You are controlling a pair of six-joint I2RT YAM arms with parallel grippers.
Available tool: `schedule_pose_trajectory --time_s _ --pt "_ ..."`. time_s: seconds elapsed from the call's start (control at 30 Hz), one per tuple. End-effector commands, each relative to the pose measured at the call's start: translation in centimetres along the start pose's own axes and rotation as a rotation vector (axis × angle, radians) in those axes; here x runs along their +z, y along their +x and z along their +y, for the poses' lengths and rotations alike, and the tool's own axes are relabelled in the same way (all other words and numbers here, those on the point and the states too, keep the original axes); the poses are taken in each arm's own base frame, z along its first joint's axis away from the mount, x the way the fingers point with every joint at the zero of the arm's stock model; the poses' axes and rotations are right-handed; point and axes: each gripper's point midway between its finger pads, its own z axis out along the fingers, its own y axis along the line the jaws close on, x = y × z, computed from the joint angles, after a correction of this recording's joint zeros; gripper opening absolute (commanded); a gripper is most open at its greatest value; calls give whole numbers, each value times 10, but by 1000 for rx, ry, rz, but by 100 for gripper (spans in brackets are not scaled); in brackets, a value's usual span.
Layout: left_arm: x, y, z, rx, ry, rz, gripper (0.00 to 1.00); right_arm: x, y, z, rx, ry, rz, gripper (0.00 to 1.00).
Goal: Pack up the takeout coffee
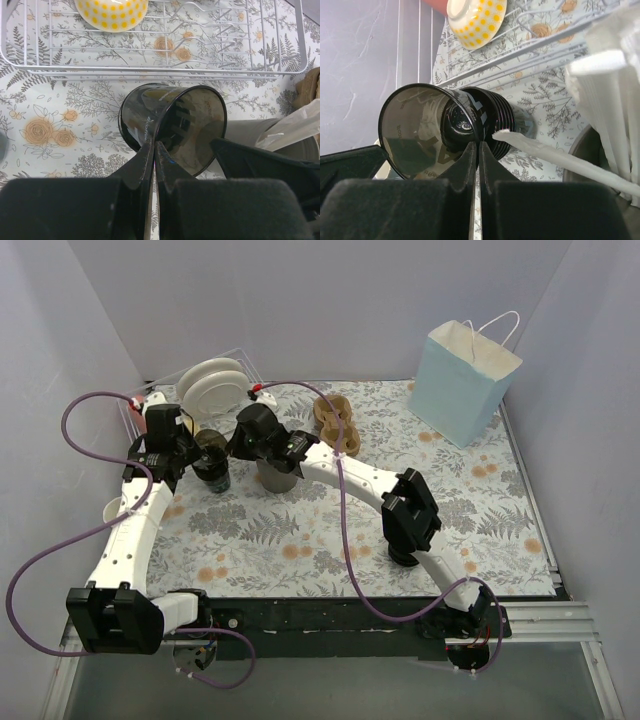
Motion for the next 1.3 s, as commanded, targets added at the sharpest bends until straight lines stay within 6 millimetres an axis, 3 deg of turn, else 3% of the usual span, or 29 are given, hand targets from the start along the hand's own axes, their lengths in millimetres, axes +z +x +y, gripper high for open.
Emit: schedule_pose_trajectory --time_s 0.0,0.03,0.1,0.13,0.17,0.2,0.27,0.37,0.43,0.57,0.7,0.8,0.83,0.87,0.9,0.93,0.97,1.0,1.03,1.07,1.1,1.13,1.27 --pt "-18 -19 -10 -14 49 -45 0 -25 -23 36 44 -113 -55 1" --pt "-22 -25 -11 -15 52 -53 0 -32 -28 42 48 -134 -60 1" --pt "-27 -29 -11 -16 53 -60 12 -38 -31 51 51 -172 -70 1" --pt "-32 -36 -13 -18 59 -73 21 -46 -37 60 53 -201 -76 1" --pt "-37 -40 -14 -20 66 -83 38 -51 -42 66 56 -224 -89 1" --pt "-42 -44 -15 -20 74 -94 50 -55 -46 71 47 -244 -99 1" --pt "-55 -55 -17 -30 91 -129 62 -69 -56 81 43 -281 -119 1" --pt "-72 -69 -22 -42 123 -165 90 -88 -69 92 28 -319 -152 1" --pt "-84 -75 -24 -51 140 -187 96 -96 -72 96 11 -333 -153 1" --pt "-100 -86 -29 -45 172 -205 98 -116 -76 108 -29 -390 -146 1" --pt "-116 -95 -32 -21 204 -231 98 -137 -49 84 -126 -333 -32 1" --pt "-125 -92 -34 10 238 -234 98 -162 -24 46 -199 -269 34 1" --pt "-129 -90 -38 19 271 -232 98 -184 -27 44 -214 -278 23 1" --pt "-137 -91 -39 17 294 -249 98 -185 -6 18 -233 -226 78 1" --pt "-140 -89 -41 18 318 -251 98 -204 -6 12 -259 -225 77 1" --pt "-141 -82 -49 25 371 -234 98 -212 1 2 -277 -211 94 1" --pt "-147 -78 -53 29 412 -229 98 -214 25 -28 -289 -157 152 1" --pt "-148 -72 -59 37 454 -211 98 -232 26 -36 -309 -155 152 1" --pt "-143 -61 -63 50 486 -180 98 -237 32 -50 -316 -121 154 1" --pt "-146 -50 -72 71 555 -141 98 -239 55 -81 -325 -57 206 1" --pt "-144 -43 -76 75 582 -121 98 -250 55 -91 -333 -35 199 1" --pt "-137 -24 -80 87 622 -58 98 -253 56 -104 -339 8 189 1" --pt "-125 12 -87 88 705 57 98 -261 64 -129 -357 50 181 1"
